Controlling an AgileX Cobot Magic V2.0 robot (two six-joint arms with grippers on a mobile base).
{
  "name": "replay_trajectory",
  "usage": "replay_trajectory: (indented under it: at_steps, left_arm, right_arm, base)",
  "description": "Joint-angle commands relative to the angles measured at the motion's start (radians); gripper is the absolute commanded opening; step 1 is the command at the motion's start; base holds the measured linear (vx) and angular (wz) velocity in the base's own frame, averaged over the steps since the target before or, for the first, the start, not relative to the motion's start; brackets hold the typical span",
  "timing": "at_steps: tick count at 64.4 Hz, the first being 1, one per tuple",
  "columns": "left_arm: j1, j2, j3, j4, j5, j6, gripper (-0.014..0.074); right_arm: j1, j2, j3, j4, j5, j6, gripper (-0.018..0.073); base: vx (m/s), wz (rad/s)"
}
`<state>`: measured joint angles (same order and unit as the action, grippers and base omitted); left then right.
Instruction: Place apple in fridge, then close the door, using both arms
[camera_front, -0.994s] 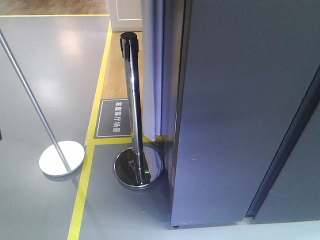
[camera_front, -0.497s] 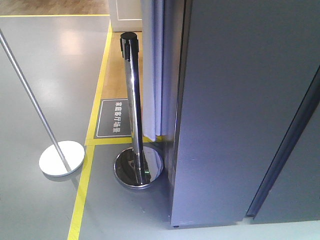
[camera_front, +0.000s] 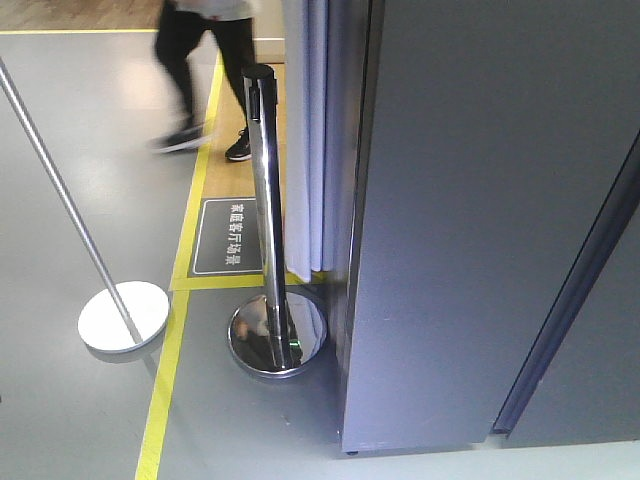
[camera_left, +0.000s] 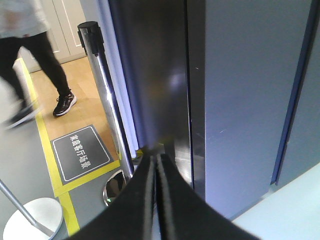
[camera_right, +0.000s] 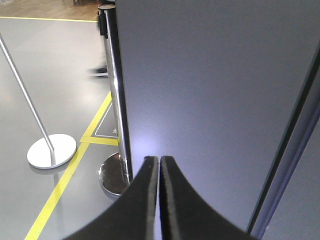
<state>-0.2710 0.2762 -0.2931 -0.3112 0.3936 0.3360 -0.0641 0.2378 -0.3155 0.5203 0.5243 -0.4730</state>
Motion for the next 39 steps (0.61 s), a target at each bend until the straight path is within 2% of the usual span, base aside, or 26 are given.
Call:
replay_trajectory:
  at_steps: [1, 19, 28, 32, 39]
  left_arm:
    - [0.002, 0.008, -0.026, -0.013, -0.067, -0.009, -0.0006]
    - [0.002, 0.008, -0.024, -0.012, -0.073, -0.009, -0.0006]
    - [0.007, -0.038, 0.018, 0.078, -0.079, -0.011, -0.0006]
    - [0.024, -0.072, 0.060, 0.088, -0.106, -0.030, -0.0006]
    - [0.079, -0.138, 0.171, 0.088, -0.232, -0.097, -0.0006]
  right_arm:
    - [0.000, 0.008, -0.026, 0.019, -0.064, -0.003, -0.0001]
    - [0.000, 0.008, -0.026, 0.019, -0.066, -0.003, -0.0001]
    - [0.000, 0.008, -0.026, 0.019, -0.066, -0.003, -0.0001]
    - [-0.001, 0.008, -0.026, 0.019, -0.065, -0.003, -0.0001]
    - [-0.002, 0.008, -0.026, 0.019, -0.065, -0.003, -0.0001]
  base:
    - [0.00, 0.00]
    - [0.00, 0.00]
    - [0.00, 0.00]
    - [0.00, 0.00]
    - [0.00, 0.00]
